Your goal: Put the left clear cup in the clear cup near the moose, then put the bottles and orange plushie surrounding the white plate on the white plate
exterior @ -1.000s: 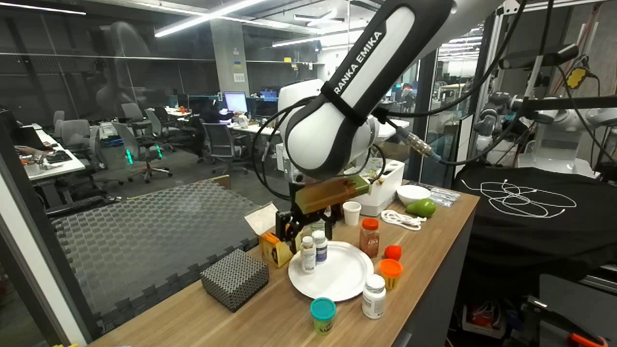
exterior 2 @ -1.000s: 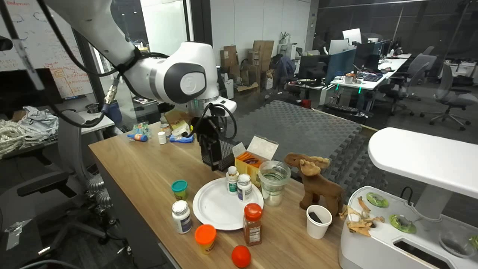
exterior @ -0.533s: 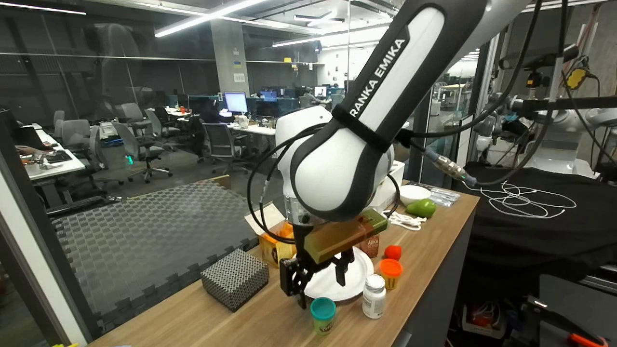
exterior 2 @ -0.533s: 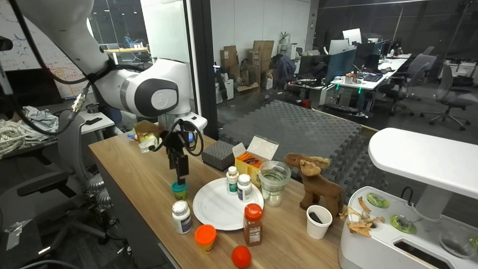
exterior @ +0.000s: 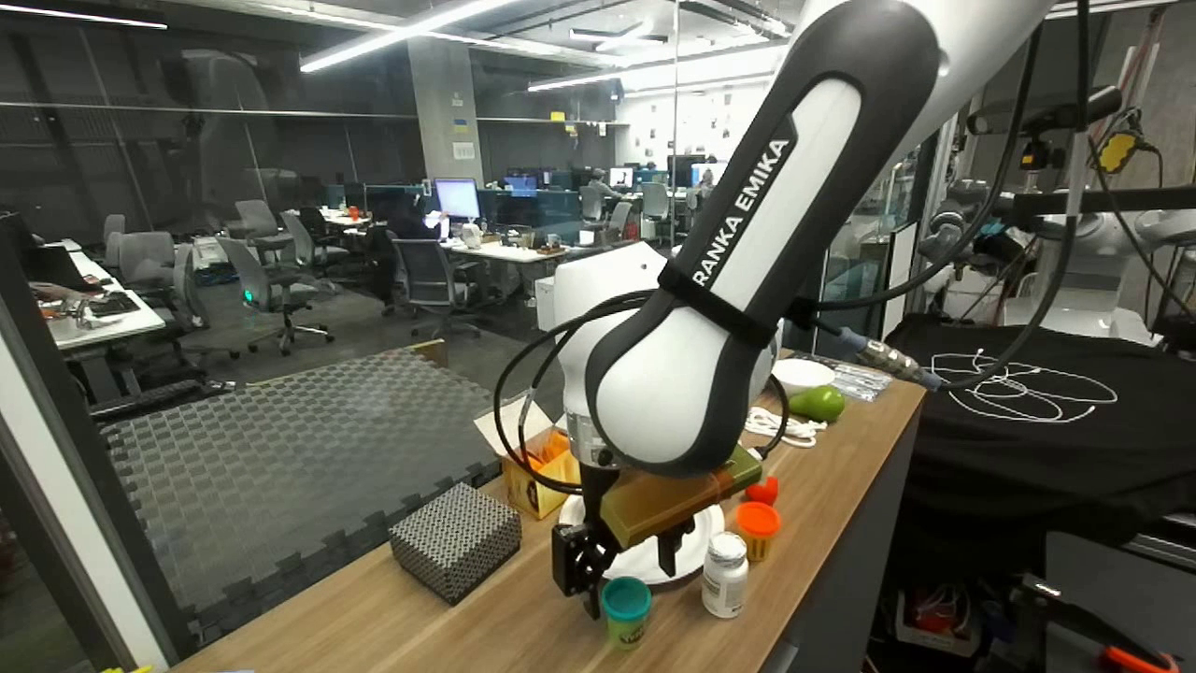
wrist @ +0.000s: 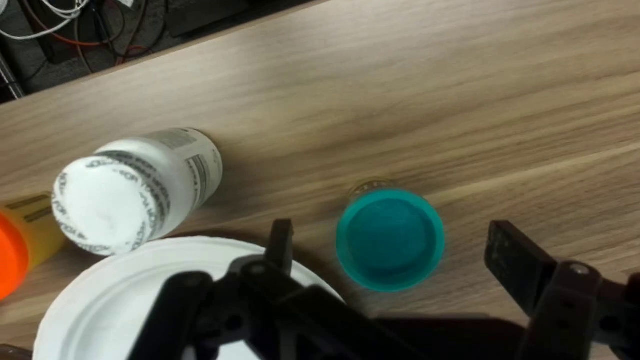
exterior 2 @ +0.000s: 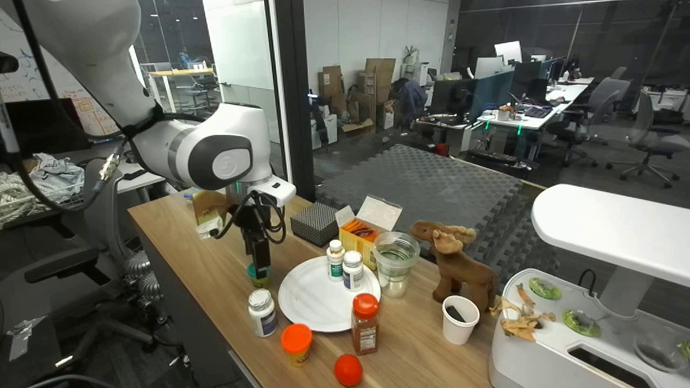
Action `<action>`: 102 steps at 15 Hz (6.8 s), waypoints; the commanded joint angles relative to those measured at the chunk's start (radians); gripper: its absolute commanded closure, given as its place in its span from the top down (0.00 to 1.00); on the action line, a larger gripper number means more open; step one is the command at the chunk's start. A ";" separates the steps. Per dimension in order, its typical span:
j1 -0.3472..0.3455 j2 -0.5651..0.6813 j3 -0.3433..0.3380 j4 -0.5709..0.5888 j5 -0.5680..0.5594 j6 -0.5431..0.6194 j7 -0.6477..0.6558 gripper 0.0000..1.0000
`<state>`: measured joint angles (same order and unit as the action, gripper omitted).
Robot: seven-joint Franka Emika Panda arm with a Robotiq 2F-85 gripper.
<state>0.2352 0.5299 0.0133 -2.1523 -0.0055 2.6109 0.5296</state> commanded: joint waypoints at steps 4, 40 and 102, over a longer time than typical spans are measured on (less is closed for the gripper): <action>0.002 0.039 -0.004 0.012 0.055 0.039 -0.019 1.00; -0.012 0.138 -0.116 0.259 0.049 -0.040 0.047 0.29; -0.139 -0.161 -0.005 -0.270 0.094 0.163 -0.257 0.28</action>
<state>0.0799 0.3749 0.0192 -2.4200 0.0898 2.7506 0.2615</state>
